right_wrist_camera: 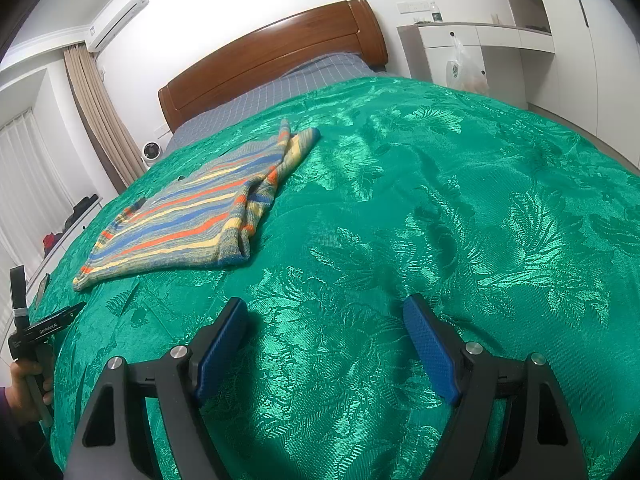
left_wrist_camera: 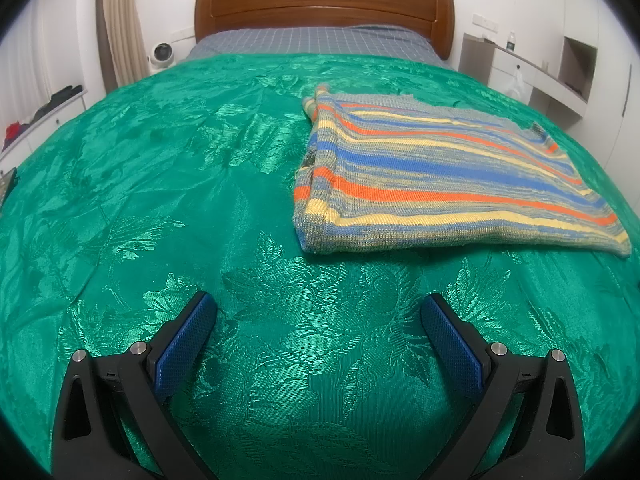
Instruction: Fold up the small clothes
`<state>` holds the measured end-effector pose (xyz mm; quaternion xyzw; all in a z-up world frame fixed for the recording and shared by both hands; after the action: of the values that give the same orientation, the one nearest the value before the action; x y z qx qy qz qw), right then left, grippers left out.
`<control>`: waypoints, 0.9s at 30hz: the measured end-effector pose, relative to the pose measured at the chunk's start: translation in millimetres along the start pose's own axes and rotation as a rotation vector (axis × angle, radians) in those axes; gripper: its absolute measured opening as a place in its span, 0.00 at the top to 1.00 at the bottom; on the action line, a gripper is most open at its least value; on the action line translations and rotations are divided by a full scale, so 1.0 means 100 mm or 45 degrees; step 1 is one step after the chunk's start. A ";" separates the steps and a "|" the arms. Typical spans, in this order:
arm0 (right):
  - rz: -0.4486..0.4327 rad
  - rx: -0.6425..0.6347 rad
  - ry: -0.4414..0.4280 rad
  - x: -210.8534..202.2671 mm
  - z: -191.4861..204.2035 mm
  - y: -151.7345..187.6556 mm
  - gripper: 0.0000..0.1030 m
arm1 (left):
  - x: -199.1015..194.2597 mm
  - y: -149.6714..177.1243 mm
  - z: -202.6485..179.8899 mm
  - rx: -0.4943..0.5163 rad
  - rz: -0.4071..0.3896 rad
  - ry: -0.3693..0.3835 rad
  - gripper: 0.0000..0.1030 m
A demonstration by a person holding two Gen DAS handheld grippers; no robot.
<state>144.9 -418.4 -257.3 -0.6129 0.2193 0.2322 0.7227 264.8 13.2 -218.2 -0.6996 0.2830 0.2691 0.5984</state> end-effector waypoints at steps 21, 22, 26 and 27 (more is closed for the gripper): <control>0.000 0.000 -0.001 0.00 0.00 0.00 0.22 | -0.01 -0.01 0.00 0.003 0.008 -0.008 0.01; 0.001 0.000 0.000 0.00 0.00 0.00 0.22 | -0.03 0.00 -0.01 0.008 0.012 -0.015 0.01; -0.006 0.006 -0.009 -0.01 0.00 0.00 0.22 | -0.20 0.06 -0.07 0.082 0.028 -0.102 0.01; -0.009 0.008 -0.013 -0.02 -0.01 0.00 0.22 | -0.28 0.08 -0.12 0.105 0.026 -0.114 0.02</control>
<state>143.6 -419.0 -256.0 -0.6101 0.2141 0.2322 0.7267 240.0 2.1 -202.2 -0.6586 0.2737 0.2943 0.6362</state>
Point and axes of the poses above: each gripper's, at about its wrist camera, not at the fingertips, and x roughly the way its jaws point, z to its left, y to its underside, the point moved 6 cm from there along x, roughly the way its jaws point, and after that the axes turned 10 degrees about -x, right-handed, at the moved point
